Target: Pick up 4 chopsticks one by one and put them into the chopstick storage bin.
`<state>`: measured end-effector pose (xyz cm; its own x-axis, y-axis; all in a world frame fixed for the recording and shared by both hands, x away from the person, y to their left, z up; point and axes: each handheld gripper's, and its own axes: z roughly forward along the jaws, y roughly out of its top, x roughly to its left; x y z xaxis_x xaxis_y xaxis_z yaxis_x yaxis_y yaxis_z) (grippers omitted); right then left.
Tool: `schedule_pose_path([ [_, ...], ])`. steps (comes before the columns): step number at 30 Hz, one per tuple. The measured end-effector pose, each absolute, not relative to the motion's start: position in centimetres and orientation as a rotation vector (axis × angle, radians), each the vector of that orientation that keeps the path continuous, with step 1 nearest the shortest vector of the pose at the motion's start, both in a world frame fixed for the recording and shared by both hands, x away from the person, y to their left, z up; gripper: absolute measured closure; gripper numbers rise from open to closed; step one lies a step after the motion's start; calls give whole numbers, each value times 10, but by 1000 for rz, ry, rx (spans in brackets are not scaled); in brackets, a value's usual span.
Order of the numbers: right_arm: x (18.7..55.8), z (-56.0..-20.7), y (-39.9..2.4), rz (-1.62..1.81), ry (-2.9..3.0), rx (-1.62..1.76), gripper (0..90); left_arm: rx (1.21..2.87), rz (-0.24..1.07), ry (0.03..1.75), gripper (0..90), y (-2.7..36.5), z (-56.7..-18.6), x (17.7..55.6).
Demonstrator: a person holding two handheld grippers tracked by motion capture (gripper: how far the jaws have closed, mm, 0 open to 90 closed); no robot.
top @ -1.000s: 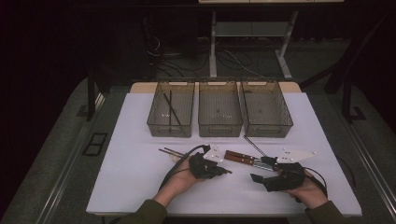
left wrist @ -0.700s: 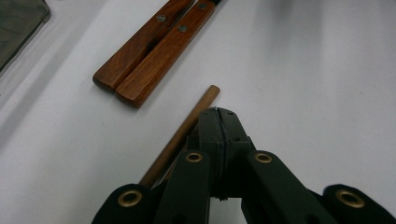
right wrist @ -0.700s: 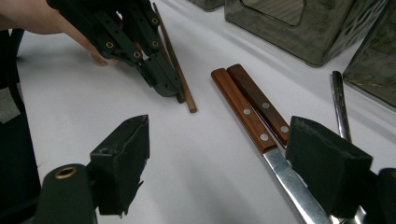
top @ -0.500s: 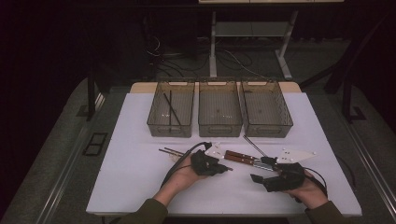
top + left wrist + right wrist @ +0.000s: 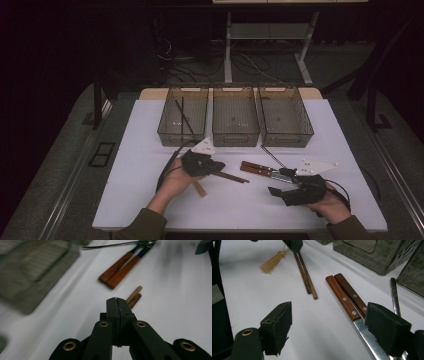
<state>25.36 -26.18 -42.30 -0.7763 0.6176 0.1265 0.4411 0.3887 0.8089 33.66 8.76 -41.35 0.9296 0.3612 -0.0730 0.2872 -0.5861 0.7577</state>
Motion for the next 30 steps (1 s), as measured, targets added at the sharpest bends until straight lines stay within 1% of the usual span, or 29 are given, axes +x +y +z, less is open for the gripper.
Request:
schedule_pose_path([
  [8, 254, -424, -262, 1330, 2451, 948, 220, 2215, 253, 659, 890, 150, -408, 345],
  [13, 254, -424, -261, 1328, 2452, 946, 220, 2195, 316, 811, 890, 195, -414, 353],
  [15, 254, -424, -261, 1328, 2452, 944, 220, 2183, 328, 860, 890, 206, -419, 356],
  [18, 254, -424, -261, 1327, 2452, 943, 220, 2194, 320, 893, 890, 212, -426, 361],
  [26, 254, -424, -260, 1320, 2459, 941, 220, 2238, 316, 897, 890, 198, -436, 367],
  [30, 254, -424, -260, 1321, 2457, 940, 220, 2239, 322, 904, 890, 199, -438, 369],
])
